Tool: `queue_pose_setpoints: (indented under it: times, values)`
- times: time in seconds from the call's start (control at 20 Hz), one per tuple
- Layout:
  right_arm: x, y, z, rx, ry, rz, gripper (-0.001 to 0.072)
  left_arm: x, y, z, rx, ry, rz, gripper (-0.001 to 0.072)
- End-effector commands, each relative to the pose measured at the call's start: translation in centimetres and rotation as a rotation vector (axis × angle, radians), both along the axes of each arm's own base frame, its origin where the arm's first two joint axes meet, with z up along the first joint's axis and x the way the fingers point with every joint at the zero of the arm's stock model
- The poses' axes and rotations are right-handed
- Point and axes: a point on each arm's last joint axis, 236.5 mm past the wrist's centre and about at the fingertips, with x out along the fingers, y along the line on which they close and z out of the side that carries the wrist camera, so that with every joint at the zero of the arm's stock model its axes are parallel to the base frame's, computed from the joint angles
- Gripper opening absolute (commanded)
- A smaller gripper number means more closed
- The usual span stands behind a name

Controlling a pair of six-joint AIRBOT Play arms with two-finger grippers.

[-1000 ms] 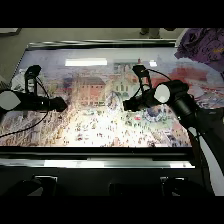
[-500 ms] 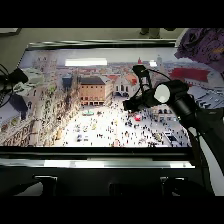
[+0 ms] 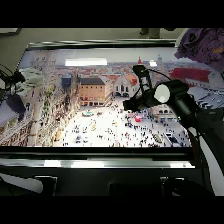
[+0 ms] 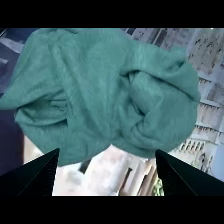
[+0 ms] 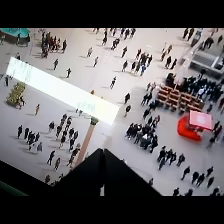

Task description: Fold the clothes and pants, and hang the long-sleeved shirts on hangers.

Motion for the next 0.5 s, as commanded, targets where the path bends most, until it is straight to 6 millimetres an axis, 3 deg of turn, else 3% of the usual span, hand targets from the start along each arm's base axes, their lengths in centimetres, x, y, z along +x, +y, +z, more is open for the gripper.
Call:
queue_pose_setpoints:
  times: [0.0,0.45]
  values:
    - [0.0,0.0,0.1,0.001,-0.001,0.001,0.0042,3.3,1.0,-1.7,0.026,-0.022,-0.019,0.0720]
    - [0.0,0.0,0.1,0.001,-0.001,0.001,0.0042,4.1,-1.2,-1.7,-0.024,-0.037,-0.038,0.0720]
